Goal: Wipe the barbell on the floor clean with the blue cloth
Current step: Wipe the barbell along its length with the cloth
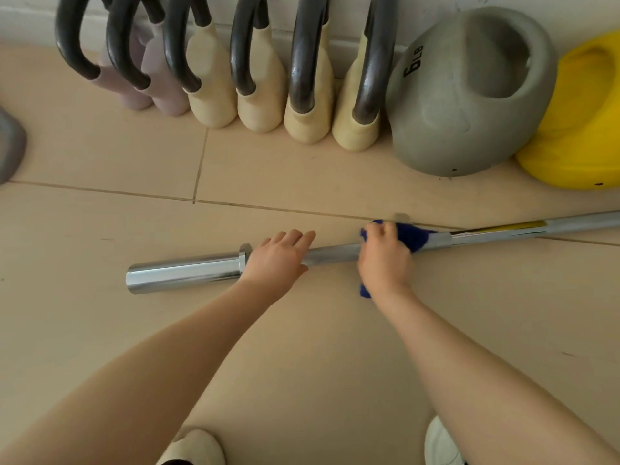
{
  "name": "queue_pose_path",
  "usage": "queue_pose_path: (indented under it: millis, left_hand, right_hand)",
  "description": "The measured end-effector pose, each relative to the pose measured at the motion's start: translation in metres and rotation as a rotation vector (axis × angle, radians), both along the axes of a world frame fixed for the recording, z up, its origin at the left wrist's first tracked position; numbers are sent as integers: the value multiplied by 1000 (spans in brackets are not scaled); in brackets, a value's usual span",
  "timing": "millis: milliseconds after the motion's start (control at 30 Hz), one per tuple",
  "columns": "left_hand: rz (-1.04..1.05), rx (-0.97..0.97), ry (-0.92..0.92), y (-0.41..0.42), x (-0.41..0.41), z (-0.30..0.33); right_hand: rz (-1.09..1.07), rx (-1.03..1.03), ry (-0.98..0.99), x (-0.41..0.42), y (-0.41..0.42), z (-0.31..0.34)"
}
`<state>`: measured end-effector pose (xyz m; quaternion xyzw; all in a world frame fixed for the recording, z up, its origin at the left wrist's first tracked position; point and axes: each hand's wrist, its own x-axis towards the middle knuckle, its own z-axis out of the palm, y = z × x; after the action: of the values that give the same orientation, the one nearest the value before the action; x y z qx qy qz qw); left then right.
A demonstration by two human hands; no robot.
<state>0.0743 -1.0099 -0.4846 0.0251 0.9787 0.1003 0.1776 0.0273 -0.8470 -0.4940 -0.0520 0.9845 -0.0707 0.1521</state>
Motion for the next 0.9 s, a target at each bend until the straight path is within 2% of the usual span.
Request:
queue_pose_path:
  millis: [133, 200, 267, 433, 567, 633, 700, 767, 900]
  left_hand:
    - [-23, -154, -24, -33, 19, 4]
    - [4, -181, -58, -42, 26, 6]
    - [48, -182, -74, -50, 31, 6]
    - [76, -82, -113, -57, 40, 3]
    - [-44, -138, -6, -61, 48, -1]
    - [-52, -108, 51, -63, 50, -6]
    - [-52, -93, 30, -64, 50, -7]
    - [-22, -82, 4, -64, 46, -1]
    - [79, 90, -103, -73, 38, -3]
  right_hand:
    - [300, -114, -121, 44, -74, 8]
    - [425, -137, -140, 46, -83, 9]
    - [469, -69, -100, 38, -70, 8]
    - [220, 21, 98, 49, -53, 1]
    - [301, -26, 91, 77, -98, -2]
    - [390, -52, 43, 79, -101, 2]
    - [447, -52, 17, 71, -86, 5]
    - [405, 8, 74, 58, -65, 6]
    - [219, 94, 152, 57, -68, 0]
